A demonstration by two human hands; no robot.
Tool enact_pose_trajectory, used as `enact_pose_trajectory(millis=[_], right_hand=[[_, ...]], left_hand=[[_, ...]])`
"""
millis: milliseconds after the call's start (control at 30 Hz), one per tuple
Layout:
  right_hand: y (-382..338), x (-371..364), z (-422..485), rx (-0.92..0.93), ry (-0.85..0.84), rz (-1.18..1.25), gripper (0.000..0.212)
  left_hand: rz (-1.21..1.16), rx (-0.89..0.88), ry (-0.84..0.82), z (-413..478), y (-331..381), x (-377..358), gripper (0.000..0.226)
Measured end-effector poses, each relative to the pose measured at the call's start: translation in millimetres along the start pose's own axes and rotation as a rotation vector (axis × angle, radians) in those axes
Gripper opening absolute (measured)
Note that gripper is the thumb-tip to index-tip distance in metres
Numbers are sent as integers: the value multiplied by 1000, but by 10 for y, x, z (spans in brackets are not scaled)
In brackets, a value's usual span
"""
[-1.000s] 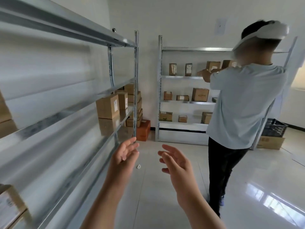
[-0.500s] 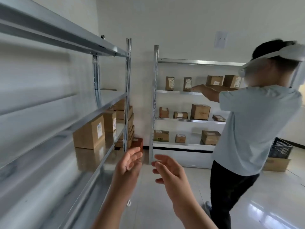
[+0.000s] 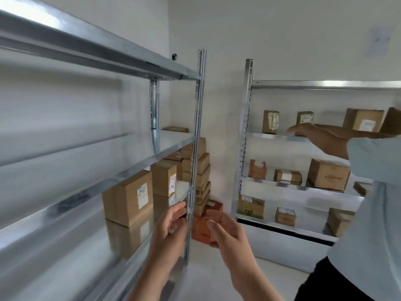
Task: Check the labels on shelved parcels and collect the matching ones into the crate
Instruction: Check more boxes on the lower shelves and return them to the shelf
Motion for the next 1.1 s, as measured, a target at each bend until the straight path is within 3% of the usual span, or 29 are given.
enact_pose_trajectory(millis=[167, 400, 500, 667, 833, 967, 1033, 1100], right_hand=[[149, -124, 930, -25, -158, -11, 22], [434, -800, 1878, -71, -346, -8, 36], [658, -1168, 2345, -109, -414, 8, 28], [1098, -1626, 3142, -200, -414, -53, 38], [1539, -1956, 3910, -286, -380, -156, 43], [1865, -2128, 4353, -354, -372, -270, 36], [2016, -2208, 4538, -389, -371, -292, 42], [2058, -2369, 4679, -399, -412, -312, 34]], left_hand=[[63, 52, 155, 546, -272, 18, 42], [122, 173, 381, 1095, -855, 583, 38], [137, 194, 477, 1422, -1141, 880, 39], [127, 305, 578, 1943, -1766, 1278, 61], [63, 478, 699, 2347, -2377, 1596, 66], [135, 605, 708, 2567, -2720, 1701, 28], [157, 661, 673, 2641, -2894, 1682, 27], [209, 704, 671, 2719, -3028, 1687, 22]])
Point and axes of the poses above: each hand's wrist, its own z-axis towards the middle knuckle, its own x-axis out of the back of the hand, y = z × x, the point moved 9 cm from there along z, towards the middle knuckle, and after that the axes turned 13 degrees about z, right-handed, at the moved point
